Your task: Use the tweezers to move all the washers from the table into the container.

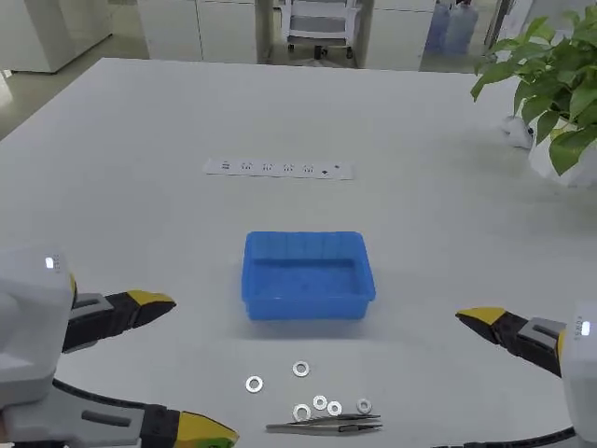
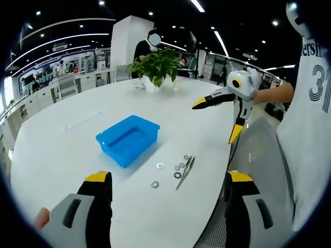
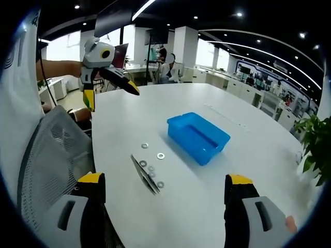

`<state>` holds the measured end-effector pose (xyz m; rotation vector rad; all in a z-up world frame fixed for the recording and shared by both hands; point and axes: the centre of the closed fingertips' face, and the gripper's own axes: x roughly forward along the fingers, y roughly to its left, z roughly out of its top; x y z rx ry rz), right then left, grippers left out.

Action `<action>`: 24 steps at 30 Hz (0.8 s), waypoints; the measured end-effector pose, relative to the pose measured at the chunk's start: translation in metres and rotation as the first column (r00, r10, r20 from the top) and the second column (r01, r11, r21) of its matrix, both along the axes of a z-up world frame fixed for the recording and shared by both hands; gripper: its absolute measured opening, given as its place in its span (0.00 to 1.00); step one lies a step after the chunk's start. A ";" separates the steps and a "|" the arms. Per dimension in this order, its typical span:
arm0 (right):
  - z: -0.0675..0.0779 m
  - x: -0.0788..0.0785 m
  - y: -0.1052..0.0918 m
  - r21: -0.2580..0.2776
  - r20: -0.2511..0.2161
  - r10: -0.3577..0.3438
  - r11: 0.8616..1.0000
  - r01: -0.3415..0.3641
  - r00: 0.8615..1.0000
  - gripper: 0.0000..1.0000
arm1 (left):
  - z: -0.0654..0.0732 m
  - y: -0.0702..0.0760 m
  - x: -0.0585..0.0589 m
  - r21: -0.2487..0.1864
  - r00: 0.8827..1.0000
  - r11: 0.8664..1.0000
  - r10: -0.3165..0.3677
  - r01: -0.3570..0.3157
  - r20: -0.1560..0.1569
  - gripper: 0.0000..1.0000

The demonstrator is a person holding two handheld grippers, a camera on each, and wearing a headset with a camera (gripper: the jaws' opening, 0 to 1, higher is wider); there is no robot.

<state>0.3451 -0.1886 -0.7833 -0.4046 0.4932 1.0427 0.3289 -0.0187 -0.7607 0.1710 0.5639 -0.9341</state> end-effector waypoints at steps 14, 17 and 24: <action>-0.003 0.000 0.001 -0.031 0.000 0.013 0.999 -0.013 1.000 0.94 | -0.002 0.005 0.000 -0.003 1.000 1.000 0.016 -0.016 -0.009 0.95; -0.004 0.000 0.001 -0.034 -0.002 0.016 0.999 -0.016 1.000 0.94 | -0.002 0.005 0.001 -0.011 1.000 1.000 0.018 -0.018 -0.010 0.95; -0.005 0.001 -0.001 -0.034 -0.007 0.010 0.999 -0.010 1.000 0.94 | -0.006 0.006 0.000 0.016 1.000 1.000 0.002 -0.002 -0.017 0.95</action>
